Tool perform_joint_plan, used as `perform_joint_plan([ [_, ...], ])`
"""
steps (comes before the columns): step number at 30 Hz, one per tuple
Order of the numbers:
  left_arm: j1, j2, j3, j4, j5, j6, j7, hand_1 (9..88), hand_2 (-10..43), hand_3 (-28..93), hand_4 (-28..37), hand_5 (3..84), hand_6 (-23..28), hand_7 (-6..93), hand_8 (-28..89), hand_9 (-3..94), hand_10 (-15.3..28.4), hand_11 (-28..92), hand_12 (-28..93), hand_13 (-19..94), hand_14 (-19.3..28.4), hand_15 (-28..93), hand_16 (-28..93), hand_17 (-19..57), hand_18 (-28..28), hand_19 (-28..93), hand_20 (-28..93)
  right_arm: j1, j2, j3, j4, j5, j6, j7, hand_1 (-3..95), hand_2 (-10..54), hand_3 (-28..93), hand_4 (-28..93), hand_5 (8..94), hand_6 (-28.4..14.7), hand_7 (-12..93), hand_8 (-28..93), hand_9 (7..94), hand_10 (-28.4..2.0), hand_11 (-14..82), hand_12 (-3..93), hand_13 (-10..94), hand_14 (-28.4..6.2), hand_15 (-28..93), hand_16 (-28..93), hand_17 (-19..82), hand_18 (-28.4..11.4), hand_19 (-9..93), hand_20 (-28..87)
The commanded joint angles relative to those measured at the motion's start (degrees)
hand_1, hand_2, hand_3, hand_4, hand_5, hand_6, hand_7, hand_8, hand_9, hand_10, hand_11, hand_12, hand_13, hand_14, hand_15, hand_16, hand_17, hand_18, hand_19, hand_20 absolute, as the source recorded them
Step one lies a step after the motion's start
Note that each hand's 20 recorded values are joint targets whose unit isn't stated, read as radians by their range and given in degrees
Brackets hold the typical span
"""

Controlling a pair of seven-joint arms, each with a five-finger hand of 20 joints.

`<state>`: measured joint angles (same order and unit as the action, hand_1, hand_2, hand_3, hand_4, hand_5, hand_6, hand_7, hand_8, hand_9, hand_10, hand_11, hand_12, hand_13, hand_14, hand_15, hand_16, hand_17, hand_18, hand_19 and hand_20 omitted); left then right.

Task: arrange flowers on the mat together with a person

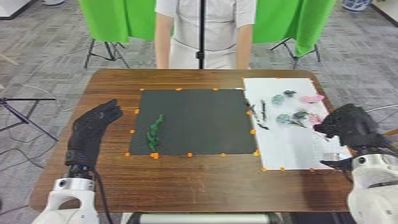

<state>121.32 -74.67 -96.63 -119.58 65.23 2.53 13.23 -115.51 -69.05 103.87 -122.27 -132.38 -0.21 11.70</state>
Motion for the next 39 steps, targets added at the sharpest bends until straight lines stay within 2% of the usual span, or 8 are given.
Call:
perform_joint_plan([
  [1,0.6,0.69,-0.36,-0.16,-0.30,0.22,-1.19,29.9,-4.3,63,-15.1,48.6,3.6,14.4,-6,43.2,12.7,18,15,34,16.5,17,4,6.5,11.7,7,20,8.5,-10.0,-14.0,-1.9,-2.8,-2.9,2.1,86.2,-9.5,-28,42,88.3,1.9,21,11,93.7,-9.2,28.7,27.1,93,-3.4,60,35,63,-17.7,93,66],
  [5,0.7,0.93,-0.23,-0.32,-0.16,0.14,-1.48,30.0,-4.3,63,-15.1,48.6,3.7,14.2,-6,43.2,12.8,18,15,34,16.6,17,4,6.5,11.7,6,20,10.8,-14.5,-19.9,-0.7,-5.3,-5.3,3.0,86.2,-9.5,-28,42,88.7,1.8,21,12,93.7,-9.1,29.2,26.8,93,-3.4,60,35,64,-17.7,93,66],
  [10,1.6,1.77,-0.72,-0.98,-0.12,0.53,-1.72,30.1,-4.5,63,-14.9,48.4,3.6,14.2,-6,43.2,12.9,18,15,34,16.6,17,4,6.4,11.7,6,20,12.5,-19.1,-25.1,1.3,-8.6,-10.5,3.1,86.3,-9.5,-28,42,88.7,1.7,20,12,93.7,-9.2,29.3,26.7,93,-3.3,60,35,64,-17.7,93,66],
  [14,1.9,1.81,-0.61,-1.22,-0.06,0.78,-1.49,30.1,-4.5,63,-14.8,48.4,3.6,14.0,-6,43.2,12.8,18,15,34,16.6,17,4,6.4,11.7,6,20,12.6,-22.5,-26.7,3.1,-10.2,-12.6,1.6,86.1,-9.5,-28,42,88.8,1.7,20,12,93.7,-9.3,29.4,26.4,93,-3.2,60,35,64,-17.5,93,66],
  [17,1.9,2.03,-0.43,-1.07,-0.10,0.51,-1.83,30.1,-4.7,63,-14.8,48.4,3.6,14.1,-6,43.1,12.7,18,15,34,16.6,17,4,6.4,11.8,6,20,13.0,-23.9,-27.9,4.6,-11.4,-13.6,2.1,85.9,-9.5,-28,42,88.8,1.7,20,12,93.7,-9.3,29.5,26.1,93,-3.1,59,35,64,-17.5,93,66],
  [21,2.2,2.38,-0.47,-1.31,-0.10,0.72,-2.08,30.1,-4.9,63,-14.6,48.4,3.6,14.1,-6,43.1,12.7,18,15,34,16.6,17,4,6.4,11.8,6,20,13.8,-25.4,-29.2,6.7,-13.7,-15.3,2.0,85.8,-9.5,-28,43,89.0,1.5,20,12,93.7,-9.3,29.5,26.2,93,-3.0,59,35,64,-17.6,93,66],
  [32,2.1,3.08,0.25,-1.33,-0.24,0.94,-2.26,30.1,-5.0,63,-14.4,48.4,3.7,14.0,-6,43.0,12.6,18,15,34,16.6,17,5,6.3,11.8,6,20,14.8,-27.8,-31.2,10.9,-16.5,-16.1,2.3,84.5,-9.5,-28,47,89.0,1.5,21,13,93.7,-9.4,30.1,26.0,93,-3.2,59,35,64,-17.6,93,66],
  [39,2.2,2.90,0.38,-1.41,-0.15,0.81,-2.38,30.1,-5.0,63,-14.5,48.3,3.7,13.7,-6,43.0,12.7,18,15,34,16.6,17,5,6.3,11.8,6,20,14.4,-28.4,-32.7,12.7,-18.0,-13.7,2.2,82.2,-9.5,-28,53,88.9,1.3,21,14,93.7,-9.5,30.4,25.8,93,-3.1,59,35,64,-17.8,93,66],
])
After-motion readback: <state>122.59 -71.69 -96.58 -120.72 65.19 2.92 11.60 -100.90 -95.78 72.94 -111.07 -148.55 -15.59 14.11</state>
